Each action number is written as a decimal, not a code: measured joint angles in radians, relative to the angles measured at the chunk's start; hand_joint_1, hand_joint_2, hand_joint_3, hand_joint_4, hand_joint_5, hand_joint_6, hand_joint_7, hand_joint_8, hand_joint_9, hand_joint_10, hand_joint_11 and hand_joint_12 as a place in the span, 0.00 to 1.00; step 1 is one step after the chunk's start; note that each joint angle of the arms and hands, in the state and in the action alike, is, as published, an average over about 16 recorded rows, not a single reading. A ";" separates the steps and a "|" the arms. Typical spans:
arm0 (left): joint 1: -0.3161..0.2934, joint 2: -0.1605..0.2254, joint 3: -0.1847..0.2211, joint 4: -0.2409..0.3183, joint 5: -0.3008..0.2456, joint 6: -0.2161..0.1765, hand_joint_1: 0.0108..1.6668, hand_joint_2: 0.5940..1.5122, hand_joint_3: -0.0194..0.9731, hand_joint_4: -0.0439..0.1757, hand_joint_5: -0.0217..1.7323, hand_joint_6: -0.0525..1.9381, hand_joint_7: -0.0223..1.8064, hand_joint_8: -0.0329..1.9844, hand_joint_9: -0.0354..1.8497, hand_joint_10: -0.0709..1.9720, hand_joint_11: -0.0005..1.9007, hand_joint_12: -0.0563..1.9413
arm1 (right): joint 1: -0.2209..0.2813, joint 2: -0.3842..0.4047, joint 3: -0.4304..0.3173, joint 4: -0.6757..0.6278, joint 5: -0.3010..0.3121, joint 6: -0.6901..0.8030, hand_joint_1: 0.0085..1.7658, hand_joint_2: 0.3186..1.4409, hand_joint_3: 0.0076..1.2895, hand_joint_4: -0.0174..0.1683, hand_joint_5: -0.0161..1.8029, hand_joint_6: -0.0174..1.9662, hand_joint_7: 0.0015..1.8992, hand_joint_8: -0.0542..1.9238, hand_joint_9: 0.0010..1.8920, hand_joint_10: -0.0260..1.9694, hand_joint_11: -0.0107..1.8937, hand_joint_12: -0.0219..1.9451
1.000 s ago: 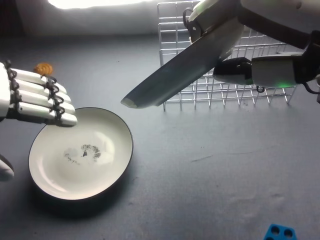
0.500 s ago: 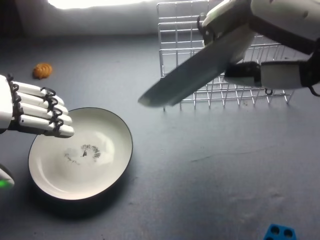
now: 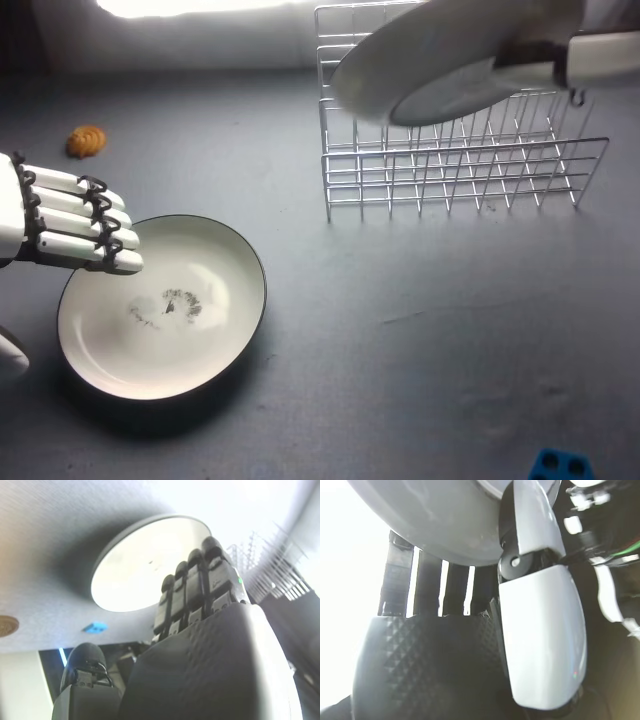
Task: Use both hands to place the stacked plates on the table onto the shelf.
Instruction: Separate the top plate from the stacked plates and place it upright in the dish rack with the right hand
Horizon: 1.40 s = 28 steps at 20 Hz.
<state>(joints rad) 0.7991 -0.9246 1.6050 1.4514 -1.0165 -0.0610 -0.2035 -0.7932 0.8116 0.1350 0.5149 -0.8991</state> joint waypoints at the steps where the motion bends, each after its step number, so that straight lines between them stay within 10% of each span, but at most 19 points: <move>1: 0.001 -0.002 0.003 -0.002 0.001 0.002 0.00 0.56 0.04 0.22 0.05 0.04 0.06 0.02 0.07 0.04 0.01 0.17 | 0.007 0.001 0.011 -0.001 -0.008 0.021 0.74 0.63 0.00 0.06 0.47 0.59 0.50 0.55 0.44 0.63 0.34 0.71; 28: -0.008 -0.028 0.047 0.004 -0.012 -0.018 0.00 0.55 0.04 0.23 0.05 0.04 0.07 0.02 0.07 0.04 0.01 0.17 | 0.213 -0.079 0.256 -0.009 -0.339 0.321 0.71 0.67 0.00 0.14 0.49 0.56 0.50 0.56 0.48 0.38 0.32 0.72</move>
<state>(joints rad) 0.7907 -0.9530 1.6521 1.4552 -1.0287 -0.0791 0.0094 -0.8727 1.0680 0.1262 0.1762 -0.5778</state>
